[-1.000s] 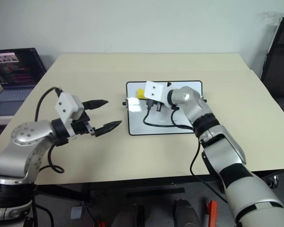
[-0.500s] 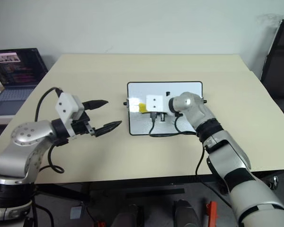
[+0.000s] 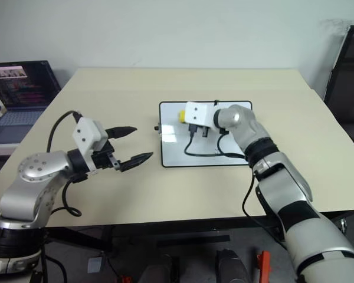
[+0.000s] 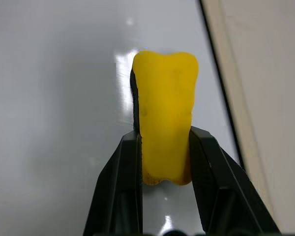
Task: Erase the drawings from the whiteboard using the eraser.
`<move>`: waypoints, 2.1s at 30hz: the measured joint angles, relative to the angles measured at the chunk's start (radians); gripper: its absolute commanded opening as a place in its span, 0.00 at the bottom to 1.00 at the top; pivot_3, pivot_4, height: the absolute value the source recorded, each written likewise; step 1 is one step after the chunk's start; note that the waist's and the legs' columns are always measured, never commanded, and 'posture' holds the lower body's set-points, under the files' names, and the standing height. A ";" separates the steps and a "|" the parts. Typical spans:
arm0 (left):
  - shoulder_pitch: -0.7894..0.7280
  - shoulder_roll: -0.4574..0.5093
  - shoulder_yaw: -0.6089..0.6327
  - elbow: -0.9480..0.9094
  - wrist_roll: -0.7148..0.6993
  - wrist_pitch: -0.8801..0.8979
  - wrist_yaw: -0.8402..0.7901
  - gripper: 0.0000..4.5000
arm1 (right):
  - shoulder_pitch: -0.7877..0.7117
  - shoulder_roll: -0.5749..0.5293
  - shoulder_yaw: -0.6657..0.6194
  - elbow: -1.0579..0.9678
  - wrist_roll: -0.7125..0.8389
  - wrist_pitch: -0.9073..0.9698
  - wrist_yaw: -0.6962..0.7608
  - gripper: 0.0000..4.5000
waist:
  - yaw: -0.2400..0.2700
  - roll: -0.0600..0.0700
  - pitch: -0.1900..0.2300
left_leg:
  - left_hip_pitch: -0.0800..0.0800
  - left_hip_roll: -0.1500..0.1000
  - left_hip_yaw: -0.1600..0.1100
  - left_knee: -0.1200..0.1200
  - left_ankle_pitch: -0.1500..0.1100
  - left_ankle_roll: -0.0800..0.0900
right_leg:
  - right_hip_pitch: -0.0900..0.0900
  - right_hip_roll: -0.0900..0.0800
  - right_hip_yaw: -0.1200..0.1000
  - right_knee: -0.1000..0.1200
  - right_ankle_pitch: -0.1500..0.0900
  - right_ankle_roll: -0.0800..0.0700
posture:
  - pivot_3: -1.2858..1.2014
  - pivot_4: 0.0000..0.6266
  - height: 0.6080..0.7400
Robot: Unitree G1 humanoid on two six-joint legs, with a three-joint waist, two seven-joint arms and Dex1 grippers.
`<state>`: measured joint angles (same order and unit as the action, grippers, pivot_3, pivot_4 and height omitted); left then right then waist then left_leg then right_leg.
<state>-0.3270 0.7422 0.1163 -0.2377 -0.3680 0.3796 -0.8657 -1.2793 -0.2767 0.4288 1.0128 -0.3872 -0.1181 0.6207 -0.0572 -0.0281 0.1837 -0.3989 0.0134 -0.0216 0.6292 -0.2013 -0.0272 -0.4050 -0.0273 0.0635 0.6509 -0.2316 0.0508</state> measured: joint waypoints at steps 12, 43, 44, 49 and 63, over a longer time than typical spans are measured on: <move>-0.006 0.000 -0.005 0.010 0.004 -0.015 -0.002 1.00 | 0.023 0.005 -0.004 -0.037 -0.004 0.008 0.007 0.21 | -0.002 0.000 0.000 | 0.000 0.002 0.000 -0.001 0.000 0.000 | 0.000 0.002 0.000 -0.001 0.000 0.000 | 0.52 0.24 1.00; -0.036 0.022 -0.011 0.013 0.013 -0.008 -0.022 1.00 | 0.410 -0.621 -0.335 -0.814 0.381 0.320 0.652 0.21 | 0.025 0.001 0.003 | -0.018 0.004 0.001 -0.002 -0.005 -0.005 | -0.015 0.004 -0.002 -0.005 -0.001 0.000 | 0.52 0.24 1.00; -0.039 0.022 -0.011 0.013 0.013 -0.008 -0.024 1.00 | 0.419 -0.678 -0.351 -0.796 0.377 0.303 0.657 0.21 | 0.025 0.001 0.003 | -0.018 0.004 0.001 -0.002 -0.005 -0.005 | -0.015 0.004 -0.002 -0.005 -0.001 0.000 | 0.52 0.24 1.00; -0.068 0.030 -0.013 0.024 0.015 -0.009 -0.038 1.00 | 0.487 -0.765 -0.368 -0.728 0.348 0.239 0.644 0.21 | 0.011 0.001 0.003 | -0.016 0.005 0.003 -0.001 -0.005 -0.005 | -0.015 0.005 0.000 -0.004 -0.003 0.005 | 0.52 0.24 1.00; -0.073 0.057 -0.012 0.048 0.017 -0.011 -0.060 1.00 | 0.513 -0.768 -0.367 -0.697 0.343 0.221 0.623 0.21 | 0.004 0.003 0.004 | -0.016 0.005 0.004 -0.001 -0.005 -0.005 | -0.015 0.005 0.002 -0.004 -0.003 0.006 | 0.52 0.24 1.00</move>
<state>-0.4002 0.7990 0.1046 -0.1900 -0.3509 0.3681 -0.9261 -0.7659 -1.0443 0.0621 0.3162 -0.0446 0.1029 1.2434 -0.0535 -0.0255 0.1876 -0.4152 0.0182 -0.0173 0.6283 -0.2065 -0.0319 -0.4204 -0.0225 0.0652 0.6473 -0.2341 0.0566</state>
